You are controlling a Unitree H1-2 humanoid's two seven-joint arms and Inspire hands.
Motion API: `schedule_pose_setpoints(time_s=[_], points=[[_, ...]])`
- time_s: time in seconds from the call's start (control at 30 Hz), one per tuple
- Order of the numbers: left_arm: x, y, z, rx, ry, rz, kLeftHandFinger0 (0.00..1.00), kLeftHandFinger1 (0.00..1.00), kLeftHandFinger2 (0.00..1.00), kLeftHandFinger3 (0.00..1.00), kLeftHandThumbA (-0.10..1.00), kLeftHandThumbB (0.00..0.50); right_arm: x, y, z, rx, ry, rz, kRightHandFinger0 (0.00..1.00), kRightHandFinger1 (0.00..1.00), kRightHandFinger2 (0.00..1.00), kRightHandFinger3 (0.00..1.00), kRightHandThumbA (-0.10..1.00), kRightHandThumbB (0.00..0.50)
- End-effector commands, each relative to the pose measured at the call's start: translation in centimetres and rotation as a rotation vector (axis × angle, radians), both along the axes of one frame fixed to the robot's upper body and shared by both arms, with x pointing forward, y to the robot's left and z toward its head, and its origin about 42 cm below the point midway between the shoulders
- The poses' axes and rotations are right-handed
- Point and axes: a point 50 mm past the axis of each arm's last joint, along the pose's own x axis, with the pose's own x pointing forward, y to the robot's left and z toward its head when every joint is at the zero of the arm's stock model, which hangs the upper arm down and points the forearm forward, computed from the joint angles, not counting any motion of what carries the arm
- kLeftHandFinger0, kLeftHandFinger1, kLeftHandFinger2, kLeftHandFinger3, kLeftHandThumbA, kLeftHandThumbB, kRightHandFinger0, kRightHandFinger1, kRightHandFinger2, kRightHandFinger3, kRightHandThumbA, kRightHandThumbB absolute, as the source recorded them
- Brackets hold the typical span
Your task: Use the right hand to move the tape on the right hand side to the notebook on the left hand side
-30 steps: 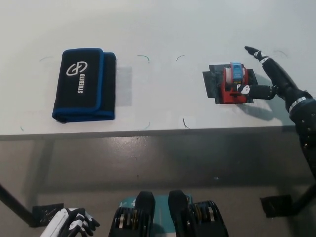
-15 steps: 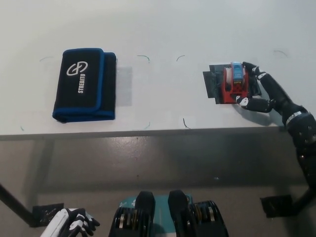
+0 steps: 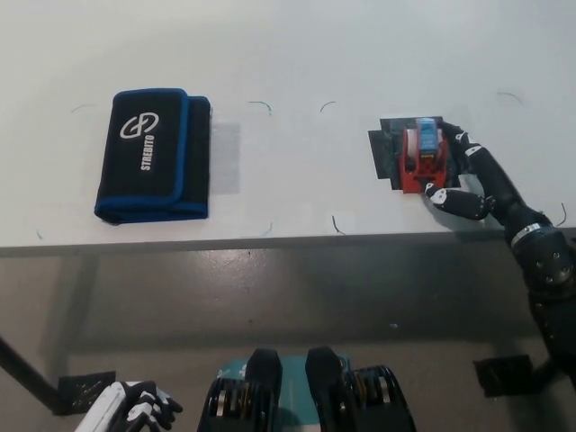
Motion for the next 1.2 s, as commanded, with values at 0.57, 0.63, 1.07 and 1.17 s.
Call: schedule_pose_setpoints(time_s=[0.57,0.63,1.07,1.17], points=[[0.1,-0.1,1.4,0.015,-0.054,-0.01,0.41,0.4,0.47,0.65,0.84,0.141,2.5,10.8,3.8,0.11,-0.087,0.147,1.0,1.0,1.0,1.0,0.77,0.22],[0.1,-0.1,1.4,0.016,-0.055,-0.009,0.41,0.4,0.48,0.66,0.83,0.142,2.7,11.8,4.0,0.107,-0.102,0.167,1.0,1.0,1.0,1.0,0.78,0.225],[0.4,-0.1,1.8,0.006,-0.065,-0.022,0.41,0.4,0.48,0.65,0.83,0.149,2.5,16.1,4.5,0.168,-0.126,0.227,1.0,1.0,1.0,1.0,0.78,0.221],[0.5,-0.2,1.9,0.013,-0.07,-0.027,0.41,0.39,0.48,0.65,0.83,0.149,2.5,16.3,4.3,0.171,-0.123,0.228,1.0,1.0,1.0,1.0,0.8,0.225]])
